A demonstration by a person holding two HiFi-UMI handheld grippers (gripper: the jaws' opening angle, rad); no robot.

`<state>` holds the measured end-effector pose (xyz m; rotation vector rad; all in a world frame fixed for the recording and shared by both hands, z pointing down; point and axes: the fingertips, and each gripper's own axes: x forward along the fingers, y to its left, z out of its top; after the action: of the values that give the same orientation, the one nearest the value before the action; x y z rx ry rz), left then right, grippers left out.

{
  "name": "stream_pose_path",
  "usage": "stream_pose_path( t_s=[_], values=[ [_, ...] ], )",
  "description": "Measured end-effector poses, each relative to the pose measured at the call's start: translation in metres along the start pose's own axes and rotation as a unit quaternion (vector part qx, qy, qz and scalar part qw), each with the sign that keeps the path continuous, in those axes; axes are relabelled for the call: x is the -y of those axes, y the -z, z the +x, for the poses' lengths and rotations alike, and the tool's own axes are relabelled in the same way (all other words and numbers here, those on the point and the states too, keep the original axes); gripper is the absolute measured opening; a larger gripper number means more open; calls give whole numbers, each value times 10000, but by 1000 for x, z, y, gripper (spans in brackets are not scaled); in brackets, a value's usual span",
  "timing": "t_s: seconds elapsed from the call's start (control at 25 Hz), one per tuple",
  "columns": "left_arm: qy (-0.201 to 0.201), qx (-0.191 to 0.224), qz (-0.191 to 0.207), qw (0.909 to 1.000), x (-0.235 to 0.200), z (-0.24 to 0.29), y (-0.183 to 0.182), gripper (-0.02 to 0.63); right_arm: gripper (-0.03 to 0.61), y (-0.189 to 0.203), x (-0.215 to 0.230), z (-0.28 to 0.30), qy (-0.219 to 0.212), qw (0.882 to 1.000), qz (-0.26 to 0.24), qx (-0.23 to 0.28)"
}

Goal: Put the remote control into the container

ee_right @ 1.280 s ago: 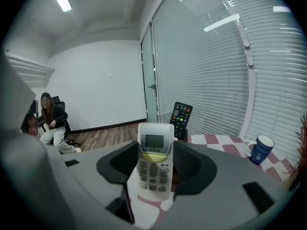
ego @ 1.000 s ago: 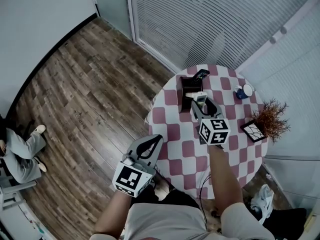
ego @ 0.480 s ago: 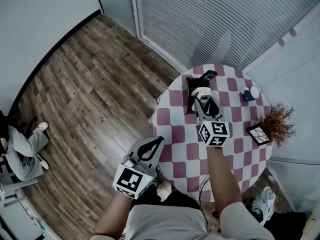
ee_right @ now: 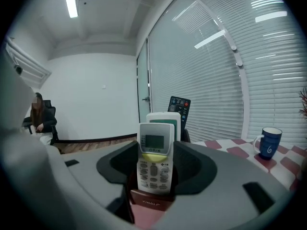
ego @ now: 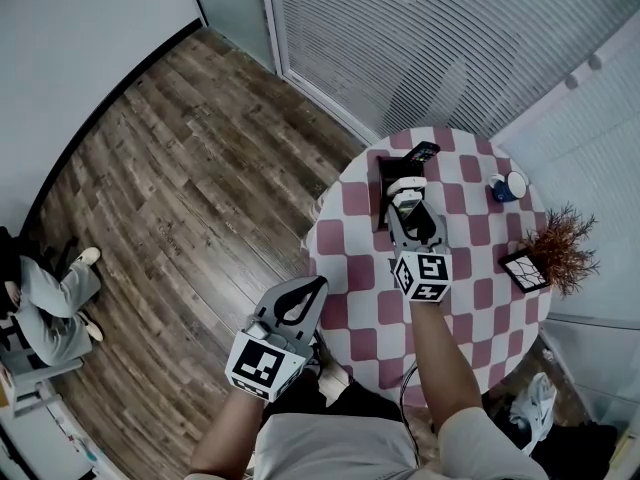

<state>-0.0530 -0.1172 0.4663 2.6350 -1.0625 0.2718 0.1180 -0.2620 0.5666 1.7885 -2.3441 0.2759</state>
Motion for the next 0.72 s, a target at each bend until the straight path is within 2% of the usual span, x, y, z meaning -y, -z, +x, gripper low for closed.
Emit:
stream_pose_path(
  t_s=[0.48, 0.72],
  values=[
    [43, -19, 23, 10000, 8, 5, 2, 9, 235, 25, 0, 2, 74, 9970, -412, -647],
    [71, -29, 38, 10000, 15, 4, -1, 9, 235, 15, 1, -3, 6, 9964, -485, -691]
  ],
)
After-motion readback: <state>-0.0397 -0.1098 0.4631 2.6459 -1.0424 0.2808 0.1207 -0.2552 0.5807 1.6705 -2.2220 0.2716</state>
